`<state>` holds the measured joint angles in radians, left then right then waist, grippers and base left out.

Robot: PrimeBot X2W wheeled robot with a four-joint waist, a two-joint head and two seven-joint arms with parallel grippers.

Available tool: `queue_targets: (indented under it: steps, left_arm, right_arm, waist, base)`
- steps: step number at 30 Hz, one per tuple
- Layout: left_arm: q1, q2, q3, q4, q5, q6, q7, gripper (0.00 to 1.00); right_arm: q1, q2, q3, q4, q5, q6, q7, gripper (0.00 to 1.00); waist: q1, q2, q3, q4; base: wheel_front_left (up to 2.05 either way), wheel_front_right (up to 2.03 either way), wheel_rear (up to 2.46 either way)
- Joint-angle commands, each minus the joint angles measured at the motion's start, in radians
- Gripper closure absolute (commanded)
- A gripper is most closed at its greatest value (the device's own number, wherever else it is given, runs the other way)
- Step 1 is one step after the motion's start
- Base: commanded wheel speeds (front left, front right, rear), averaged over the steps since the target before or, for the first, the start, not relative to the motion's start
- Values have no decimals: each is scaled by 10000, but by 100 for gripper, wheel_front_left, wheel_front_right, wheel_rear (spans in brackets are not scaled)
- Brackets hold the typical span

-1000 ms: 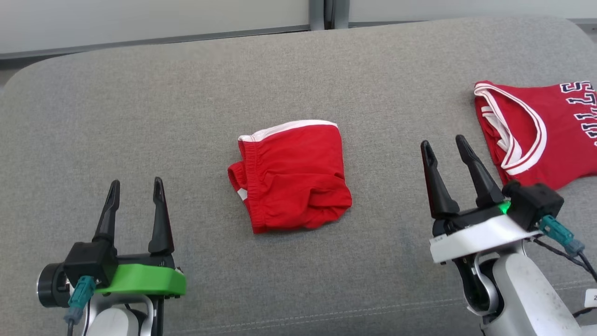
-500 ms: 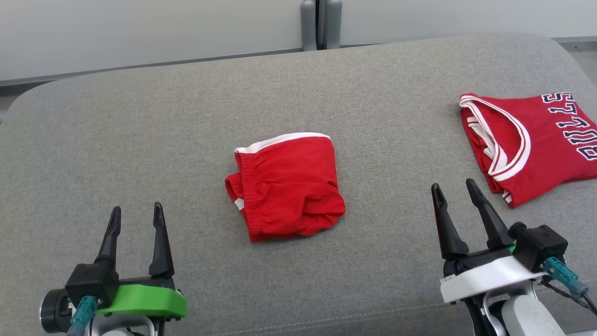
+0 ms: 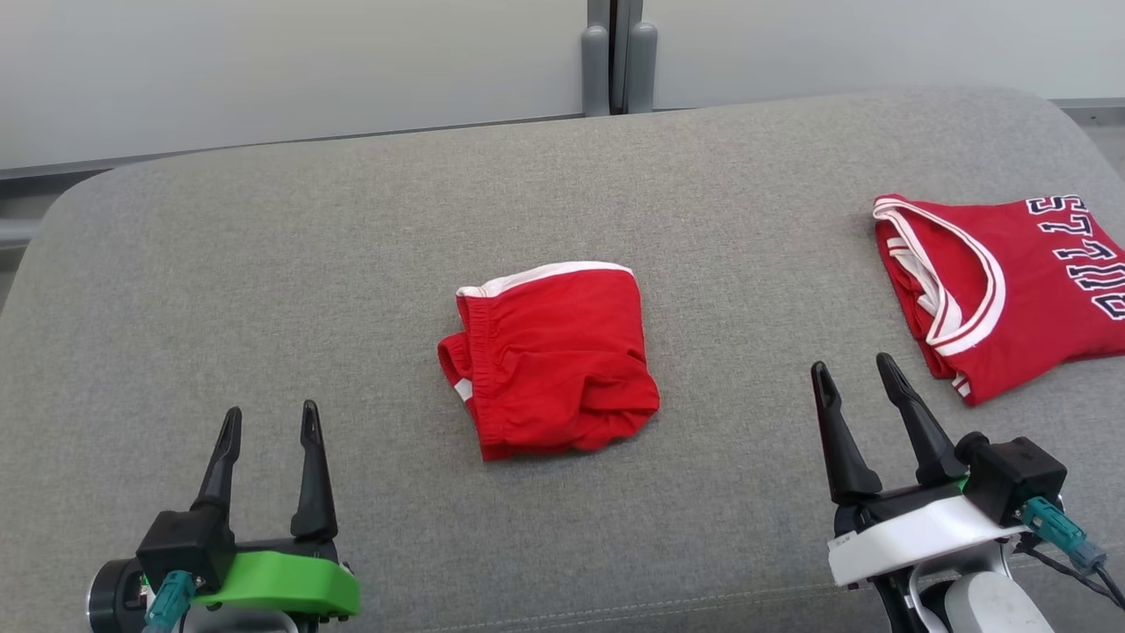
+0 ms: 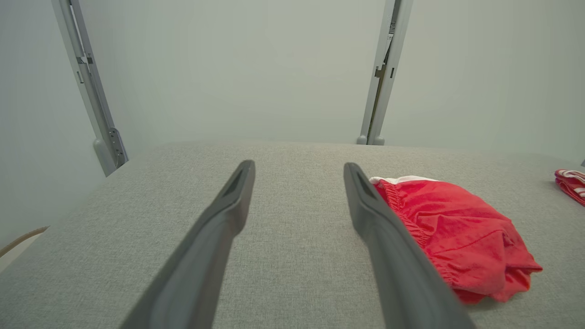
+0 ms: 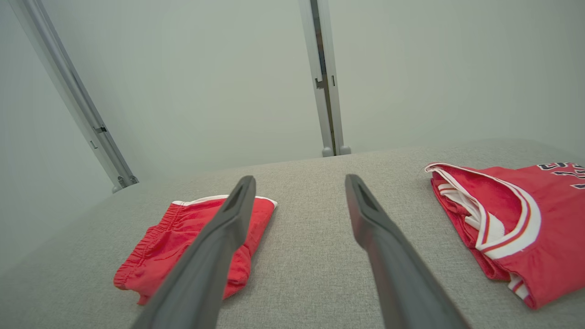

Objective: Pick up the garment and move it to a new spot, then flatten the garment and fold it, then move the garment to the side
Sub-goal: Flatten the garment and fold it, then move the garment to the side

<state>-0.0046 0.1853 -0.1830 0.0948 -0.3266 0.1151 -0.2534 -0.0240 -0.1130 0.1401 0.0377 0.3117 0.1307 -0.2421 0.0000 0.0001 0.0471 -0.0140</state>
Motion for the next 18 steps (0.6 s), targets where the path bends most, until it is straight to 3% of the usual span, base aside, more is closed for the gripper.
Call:
queue_targets:
  steps: [1,11,18]
  left_arm:
    - [62,40,8,-7,-83,-2,-32,0]
    - [-56,11,-66,54,-79,-11,-57,0]
    - [-336,-171,-277,100,-37,-95,-86,0]
  right_arm:
    - [130,-15,-17,-39,-36,0,17,0]
    - [222,11,-81,-16,74,-1,40,0]
    - [-114,-317,-269,522,710,-1,381,0]
  waist:
    - [0,-1,11,13]
    - [0,-1,9,176]
    - [0,-1,88,866]
  base:
    - [0,0,0]
    - [0,0,0]
    - [0,0,0]
